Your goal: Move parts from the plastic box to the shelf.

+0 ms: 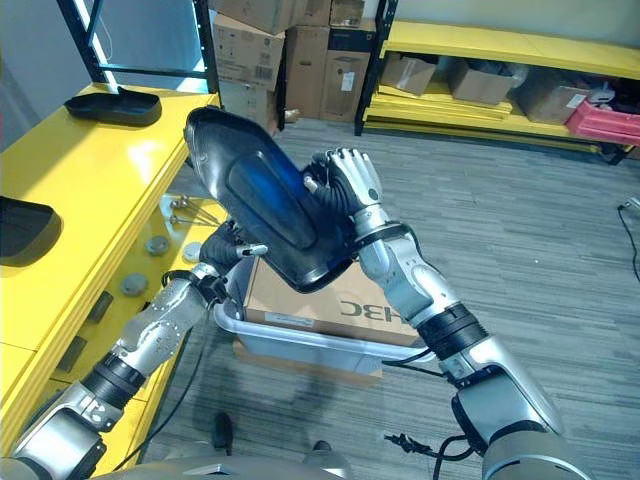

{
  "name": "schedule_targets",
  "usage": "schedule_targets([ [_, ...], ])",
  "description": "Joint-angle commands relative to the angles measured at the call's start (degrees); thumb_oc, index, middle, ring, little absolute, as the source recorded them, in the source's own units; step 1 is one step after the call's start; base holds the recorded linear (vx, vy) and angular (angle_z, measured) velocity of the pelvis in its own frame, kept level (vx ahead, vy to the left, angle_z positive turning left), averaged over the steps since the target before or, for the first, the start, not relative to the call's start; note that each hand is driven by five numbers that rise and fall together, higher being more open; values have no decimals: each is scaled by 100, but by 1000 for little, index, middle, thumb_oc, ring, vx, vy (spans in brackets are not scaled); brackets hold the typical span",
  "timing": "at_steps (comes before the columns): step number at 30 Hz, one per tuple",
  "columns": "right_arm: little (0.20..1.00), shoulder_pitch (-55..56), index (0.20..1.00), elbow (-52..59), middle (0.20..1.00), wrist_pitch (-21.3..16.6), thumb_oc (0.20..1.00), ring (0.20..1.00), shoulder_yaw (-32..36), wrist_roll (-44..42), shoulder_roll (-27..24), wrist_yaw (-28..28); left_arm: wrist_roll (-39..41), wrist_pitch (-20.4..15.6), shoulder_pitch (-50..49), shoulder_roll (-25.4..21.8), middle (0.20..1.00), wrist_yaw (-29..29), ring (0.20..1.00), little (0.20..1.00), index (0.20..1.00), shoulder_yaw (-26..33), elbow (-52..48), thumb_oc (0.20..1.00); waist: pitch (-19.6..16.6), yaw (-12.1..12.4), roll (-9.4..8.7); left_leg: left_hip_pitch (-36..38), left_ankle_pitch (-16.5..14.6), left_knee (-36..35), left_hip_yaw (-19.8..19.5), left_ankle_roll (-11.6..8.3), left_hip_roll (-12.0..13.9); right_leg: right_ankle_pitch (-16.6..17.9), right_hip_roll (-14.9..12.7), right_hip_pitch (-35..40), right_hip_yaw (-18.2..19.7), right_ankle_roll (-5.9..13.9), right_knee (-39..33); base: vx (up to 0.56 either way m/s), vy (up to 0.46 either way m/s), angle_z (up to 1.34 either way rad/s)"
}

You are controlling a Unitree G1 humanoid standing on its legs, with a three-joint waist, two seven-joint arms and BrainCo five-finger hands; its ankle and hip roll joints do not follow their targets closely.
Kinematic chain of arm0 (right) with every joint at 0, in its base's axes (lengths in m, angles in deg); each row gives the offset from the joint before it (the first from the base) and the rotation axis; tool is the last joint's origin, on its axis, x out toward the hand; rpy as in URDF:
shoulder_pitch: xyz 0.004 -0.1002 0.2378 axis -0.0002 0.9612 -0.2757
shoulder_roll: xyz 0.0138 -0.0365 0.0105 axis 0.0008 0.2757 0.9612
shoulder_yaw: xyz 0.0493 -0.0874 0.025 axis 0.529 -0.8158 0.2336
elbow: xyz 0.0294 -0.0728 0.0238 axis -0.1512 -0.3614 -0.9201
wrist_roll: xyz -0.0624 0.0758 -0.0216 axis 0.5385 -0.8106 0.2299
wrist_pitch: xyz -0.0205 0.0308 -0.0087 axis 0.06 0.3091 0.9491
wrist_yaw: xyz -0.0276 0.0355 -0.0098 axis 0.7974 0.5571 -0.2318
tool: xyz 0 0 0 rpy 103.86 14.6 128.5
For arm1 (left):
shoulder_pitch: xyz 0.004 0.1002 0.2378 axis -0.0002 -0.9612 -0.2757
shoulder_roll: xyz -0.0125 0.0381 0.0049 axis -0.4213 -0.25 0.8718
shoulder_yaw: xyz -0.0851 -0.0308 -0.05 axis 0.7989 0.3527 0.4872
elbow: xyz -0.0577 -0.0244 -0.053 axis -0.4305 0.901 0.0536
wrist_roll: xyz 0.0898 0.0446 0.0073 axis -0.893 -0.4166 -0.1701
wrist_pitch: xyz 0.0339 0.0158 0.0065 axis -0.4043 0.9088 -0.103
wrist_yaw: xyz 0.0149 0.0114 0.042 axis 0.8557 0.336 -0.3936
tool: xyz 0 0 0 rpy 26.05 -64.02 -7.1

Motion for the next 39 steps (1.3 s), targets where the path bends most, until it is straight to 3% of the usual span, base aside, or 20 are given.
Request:
schedule_targets([
  [1,200,-183,200,965,200,-649,200,200,-537,-411,605,127,138,-778,829,565,1000,-188,1000,1000,1000,-19,71,1000,-113,123,-77,724,-1260,-10,97,-192,237,-481,-8,-82,-150,-10,23,0,0,0],
  [6,200,11,200,993,200,-620,200,200,-683,-560,1003,66,-262,-1016,860,643,1000,-470,1000,1000,1000,-43,-35,1000,-72,125,-73,721,-1261,-10,97,-186,237,-475,-4,-95,-132,-26,23,0,0,0],
  [9,200,60,200,1022,200,-651,200,200,-719,-610,1112,58,-450,-1001,872,638,473,-586,473,473,473,-67,-46,473,-72,127,-68,714,-1264,-10,98,-185,237,-476,-6,-103,-132,-27,23,0,0,0],
  [10,200,75,200,1056,200,-649,200,200,-731,-624,1154,78,-516,-965,882,625,200,-578,200,200,200,-70,-40,200,-74,128,-66,711,-1266,-10,100,-182,237,-477,-7,-105,-131,-27,23,0,0,0],
  [18,200,74,200,1228,200,-577,200,200,-890,-644,1343,123,-1366,-695,973,440,200,-178,200,200,200,-317,-7,200,-94,125,-25,710,-1268,-10,115,-171,235,-469,-5,-119,-93,-33,23,2,3,0],
  [31,200,-8,200,1213,200,-415,200,200,-909,-573,1122,-160,-1773,-631,1077,105,200,-76,200,200,200,-508,108,200,-98,114,-1,704,-1266,-10,134,-157,238,-464,-3,-132,-62,-20,23,0,0,0],
  [35,200,-15,200,1242,200,-431,200,200,-848,-584,1039,-177,-1478,-579,1087,108,200,-20,200,200,200,-519,134,200,-101,91,-2,712,-1271,-10,145,-164,245,-463,-1,-135,-48,-13,23,0,-2,-1],
  [36,200,-27,200,1260,200,-428,200,200,-838,-583,1026,-182,-1364,-497,1087,124,1000,65,1000,1000,1000,-527,133,1000,-100,79,-4,718,-1277,-10,150,-163,246,-463,1,-138,-34,-7,23,-2,-3,-5],
  [39,200,-65,200,1263,200,-441,200,200,-818,-624,988,-167,-1458,-461,1079,137,1000,195,1000,1000,1000,-575,120,1000,-95,68,-2,721,-1275,-10,161,-162,249,-458,7,-146,-25,-9,23,-6,-3,-6],
])
